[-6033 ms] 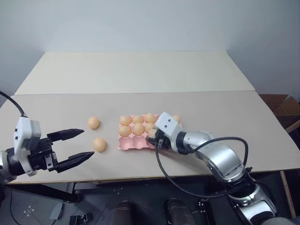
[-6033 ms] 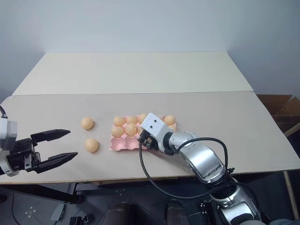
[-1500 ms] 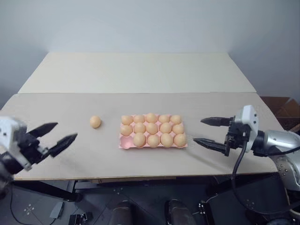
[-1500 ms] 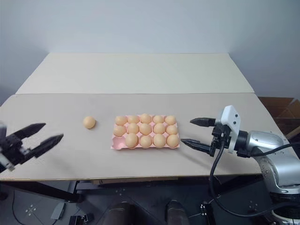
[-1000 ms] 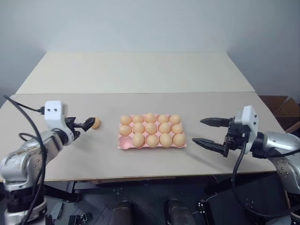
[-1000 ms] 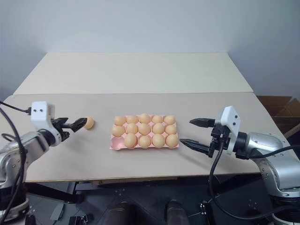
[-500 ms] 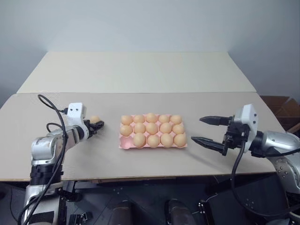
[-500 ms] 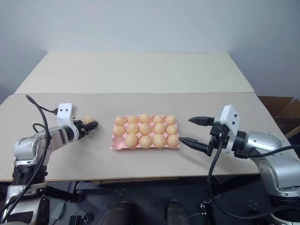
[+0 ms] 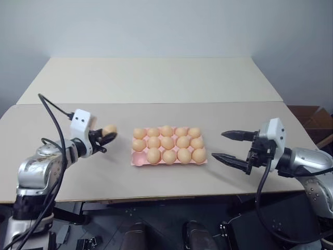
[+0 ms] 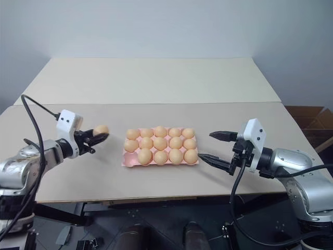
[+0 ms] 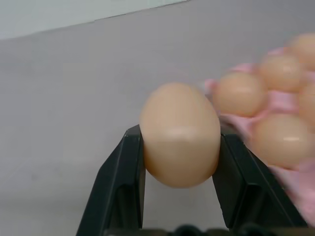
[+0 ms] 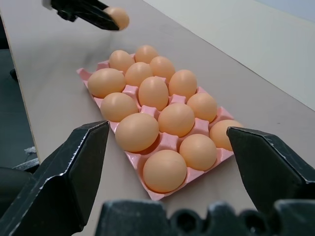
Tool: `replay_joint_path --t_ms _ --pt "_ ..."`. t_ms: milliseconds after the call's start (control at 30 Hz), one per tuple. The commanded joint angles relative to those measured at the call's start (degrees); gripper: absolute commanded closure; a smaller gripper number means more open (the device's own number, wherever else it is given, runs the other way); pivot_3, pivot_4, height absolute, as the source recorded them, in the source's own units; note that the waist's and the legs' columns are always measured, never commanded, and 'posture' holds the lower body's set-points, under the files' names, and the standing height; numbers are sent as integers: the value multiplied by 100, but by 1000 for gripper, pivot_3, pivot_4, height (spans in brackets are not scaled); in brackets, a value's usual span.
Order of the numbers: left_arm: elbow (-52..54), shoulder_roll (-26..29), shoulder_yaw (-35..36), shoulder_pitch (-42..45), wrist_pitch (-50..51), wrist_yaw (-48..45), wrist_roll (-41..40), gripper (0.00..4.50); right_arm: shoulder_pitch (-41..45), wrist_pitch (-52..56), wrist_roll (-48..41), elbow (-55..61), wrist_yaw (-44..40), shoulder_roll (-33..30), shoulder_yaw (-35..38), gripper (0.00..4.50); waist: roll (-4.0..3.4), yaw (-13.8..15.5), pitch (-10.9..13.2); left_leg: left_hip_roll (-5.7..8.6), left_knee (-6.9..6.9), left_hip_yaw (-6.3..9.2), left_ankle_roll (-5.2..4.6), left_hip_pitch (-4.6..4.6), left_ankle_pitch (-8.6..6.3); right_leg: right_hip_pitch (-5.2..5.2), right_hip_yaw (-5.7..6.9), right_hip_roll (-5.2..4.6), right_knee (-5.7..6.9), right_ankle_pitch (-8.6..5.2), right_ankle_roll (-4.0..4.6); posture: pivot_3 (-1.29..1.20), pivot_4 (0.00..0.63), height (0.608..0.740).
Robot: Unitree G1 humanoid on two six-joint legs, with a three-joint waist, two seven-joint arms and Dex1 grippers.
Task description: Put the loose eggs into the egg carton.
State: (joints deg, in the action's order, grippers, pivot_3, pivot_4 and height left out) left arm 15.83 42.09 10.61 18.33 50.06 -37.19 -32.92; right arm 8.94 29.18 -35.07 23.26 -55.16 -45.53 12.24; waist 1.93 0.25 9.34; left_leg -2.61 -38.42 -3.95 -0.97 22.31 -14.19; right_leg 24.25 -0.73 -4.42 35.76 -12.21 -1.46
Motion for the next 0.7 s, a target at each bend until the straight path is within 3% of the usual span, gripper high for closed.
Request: replay_joint_path --t_ms 33,233,433,533,700 --pt "560 144 -171 -38 0 -571 -365 2811 1 -60 -100 256 77 -11 157 0 0 26 0 0 -1 0 0 -2 0 -2 0 0 1 0 0 0 150 740" --pt "598 360 -812 -140 -253 -917 12 2811 -158 -47 -152 419 183 -13 243 0 0 21 0 0 -2 0 0 -2 0 0 -2 5 1 -1 -1 0 150 740" --pt "672 354 -1102 -101 -300 -1151 51 1073 -157 -45 -149 451 310 17 226 0 0 21 0 0 -2 1 -1 -1 0 0 -2 5 0 -1 -2 0 150 740" --pt "687 421 -854 -104 -350 -1202 -3 144 -158 -30 -170 462 341 5 237 0 0 22 0 0 -2 1 -1 0 0 0 -2 6 0 -2 -2 0 150 740" --pt "768 621 -8 -459 -745 -1221 2 66 -134 -50 -147 433 342 12 193 0 -1 -18 0 -3 -2 2 -1 -1 0 2 -2 7 1 -2 -2 0 150 740"
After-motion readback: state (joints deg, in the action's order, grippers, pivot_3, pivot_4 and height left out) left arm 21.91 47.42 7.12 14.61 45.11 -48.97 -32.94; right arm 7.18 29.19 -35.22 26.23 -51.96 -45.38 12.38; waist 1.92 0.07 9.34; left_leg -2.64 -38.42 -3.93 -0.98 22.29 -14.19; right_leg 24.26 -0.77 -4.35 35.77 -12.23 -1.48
